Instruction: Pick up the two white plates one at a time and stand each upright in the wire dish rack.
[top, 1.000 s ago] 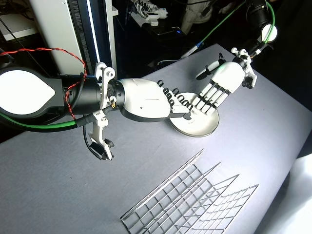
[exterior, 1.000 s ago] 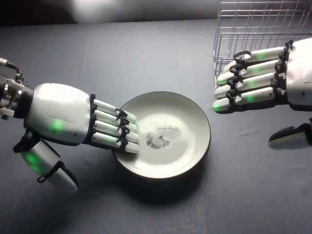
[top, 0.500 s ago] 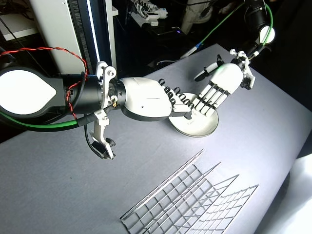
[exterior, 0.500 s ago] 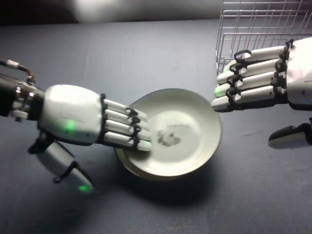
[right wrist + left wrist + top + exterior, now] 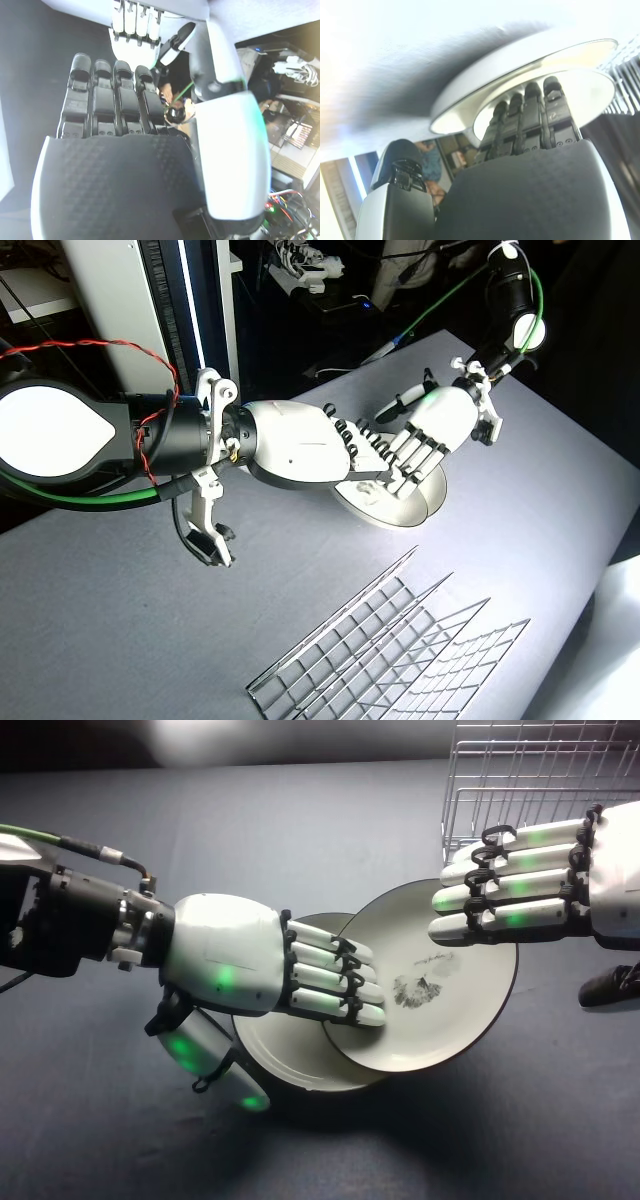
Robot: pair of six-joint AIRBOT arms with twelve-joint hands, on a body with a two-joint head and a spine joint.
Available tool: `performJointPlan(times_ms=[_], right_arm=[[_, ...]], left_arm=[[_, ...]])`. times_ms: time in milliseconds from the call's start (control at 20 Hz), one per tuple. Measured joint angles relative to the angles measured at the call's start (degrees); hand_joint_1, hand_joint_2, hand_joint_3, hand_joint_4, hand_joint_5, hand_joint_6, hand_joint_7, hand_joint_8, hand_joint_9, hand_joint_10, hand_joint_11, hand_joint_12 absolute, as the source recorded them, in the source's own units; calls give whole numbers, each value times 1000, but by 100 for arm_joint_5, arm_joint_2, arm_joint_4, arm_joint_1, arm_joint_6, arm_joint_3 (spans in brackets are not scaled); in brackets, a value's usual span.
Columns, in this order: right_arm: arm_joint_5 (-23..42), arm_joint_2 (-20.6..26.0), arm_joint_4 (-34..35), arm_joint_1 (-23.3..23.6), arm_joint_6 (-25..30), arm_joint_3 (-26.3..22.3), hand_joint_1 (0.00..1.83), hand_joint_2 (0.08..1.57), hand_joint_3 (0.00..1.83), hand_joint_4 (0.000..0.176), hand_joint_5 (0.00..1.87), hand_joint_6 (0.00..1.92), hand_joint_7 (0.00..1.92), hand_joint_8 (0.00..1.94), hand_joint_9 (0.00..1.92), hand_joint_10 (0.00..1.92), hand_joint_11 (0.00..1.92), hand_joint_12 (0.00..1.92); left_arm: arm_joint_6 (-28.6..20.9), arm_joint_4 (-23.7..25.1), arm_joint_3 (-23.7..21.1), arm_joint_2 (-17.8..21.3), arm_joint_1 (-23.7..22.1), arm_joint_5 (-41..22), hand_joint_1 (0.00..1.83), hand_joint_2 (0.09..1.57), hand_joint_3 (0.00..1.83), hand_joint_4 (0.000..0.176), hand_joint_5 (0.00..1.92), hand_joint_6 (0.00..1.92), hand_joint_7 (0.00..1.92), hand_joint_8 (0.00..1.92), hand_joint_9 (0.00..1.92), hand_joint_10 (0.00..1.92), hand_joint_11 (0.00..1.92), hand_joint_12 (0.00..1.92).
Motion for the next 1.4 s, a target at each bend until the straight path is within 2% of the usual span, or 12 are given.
performJointPlan(times_ms=[100,300,450,850,950,1100,1300,1400], right_arm=[[7,0,-2,0,0,37,1262,1010,0,0,120,10,73,6,53,8,0,475],[-122,-96,2,0,-9,127,1330,1021,0,0,151,2,112,1,81,5,0,488],[-236,-306,-52,0,-11,205,1317,1040,4,0,120,0,70,0,50,0,0,422],[-431,-629,-59,-83,-26,415,1331,1014,0,0,166,15,113,14,79,11,0,458],[-369,-627,0,-83,-24,415,1319,1035,2,0,159,6,102,3,66,3,0,376],[-376,-645,-70,-52,-26,426,1308,1026,0,0,160,3,103,5,76,5,0,445],[-358,-651,-26,402,7,439,1311,1025,0,0,168,4,101,1,73,2,0,430],[-339,-651,-24,588,50,437,1295,1014,0,0,175,3,112,2,85,4,0,505]], left_arm=[[0,13,37,-74,-55,13,0,1160,3,0,0,0,0,0,0,0,0,0],[-2,31,76,-205,-142,37,0,1151,0,0,0,0,0,0,0,0,0,0],[2,35,72,-221,-142,59,0,1155,1,0,0,0,0,0,0,0,0,0],[-2,0,136,-201,-125,4,0,1158,2,0,0,0,0,0,0,0,0,0],[-7,-175,186,-175,-33,-37,0,1158,2,0,0,0,0,0,0,0,0,0],[-111,-308,243,-83,15,-20,0,1158,2,0,0,0,0,0,0,0,0,0],[-114,-501,243,57,151,13,0,1153,0,0,0,0,0,0,0,0,0,0],[-114,-579,243,63,212,2,0,1155,1,0,0,0,0,0,0,0,0,0]])
